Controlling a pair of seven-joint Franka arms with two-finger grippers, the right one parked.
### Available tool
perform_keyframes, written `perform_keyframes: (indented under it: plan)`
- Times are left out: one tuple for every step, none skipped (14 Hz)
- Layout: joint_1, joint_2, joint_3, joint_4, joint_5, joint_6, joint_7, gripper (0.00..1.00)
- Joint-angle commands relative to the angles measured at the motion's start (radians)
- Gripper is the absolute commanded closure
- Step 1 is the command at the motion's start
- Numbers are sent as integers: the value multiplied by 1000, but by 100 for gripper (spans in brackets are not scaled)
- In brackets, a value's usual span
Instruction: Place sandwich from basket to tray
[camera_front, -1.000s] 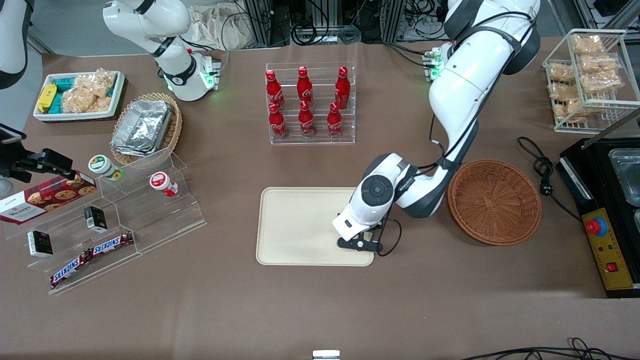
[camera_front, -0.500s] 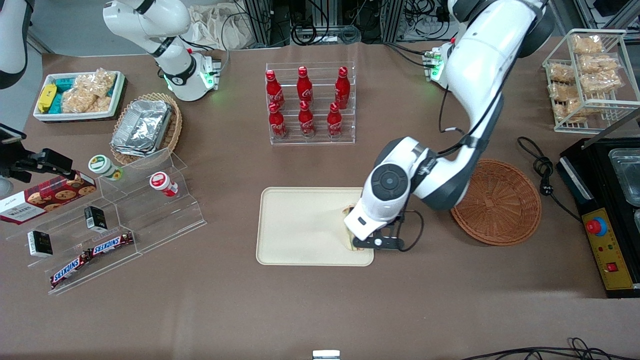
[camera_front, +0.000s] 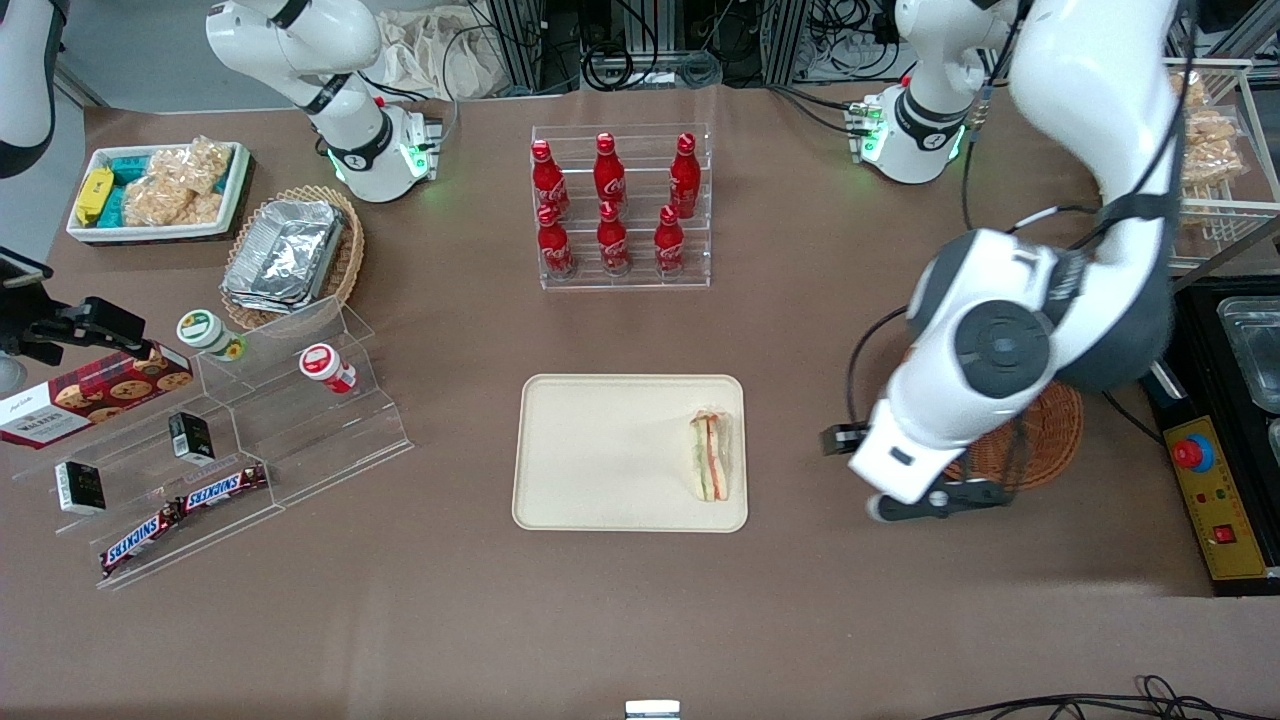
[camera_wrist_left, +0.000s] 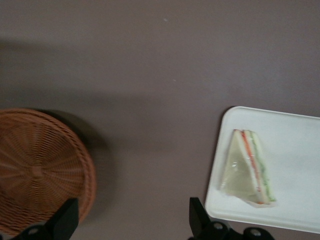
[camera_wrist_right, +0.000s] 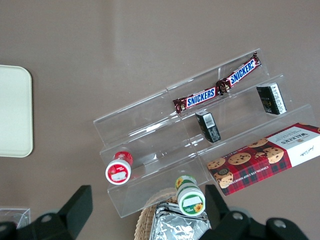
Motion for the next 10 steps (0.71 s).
perform_keyframes:
  plan:
    - [78, -100, -3, -42, -20, -81, 172, 1]
    - [110, -119, -3, -50, -20, -85, 238, 1]
    - [140, -133, -3, -53, -20, -85, 321, 1]
    - [157, -150, -1, -53, -20, -89, 410, 1]
    - [170, -163, 0, -53, -17, -89, 442, 1]
    - [186, -168, 2, -52, -15, -89, 441, 1]
    - [198, -174, 4, -55, -15, -92, 441, 1]
    - [210, -176, 5, -61, -15, -94, 440, 1]
    - [212, -179, 7, -62, -15, -97, 437, 1]
    - [212, -179, 7, -64, -15, -101, 437, 1]
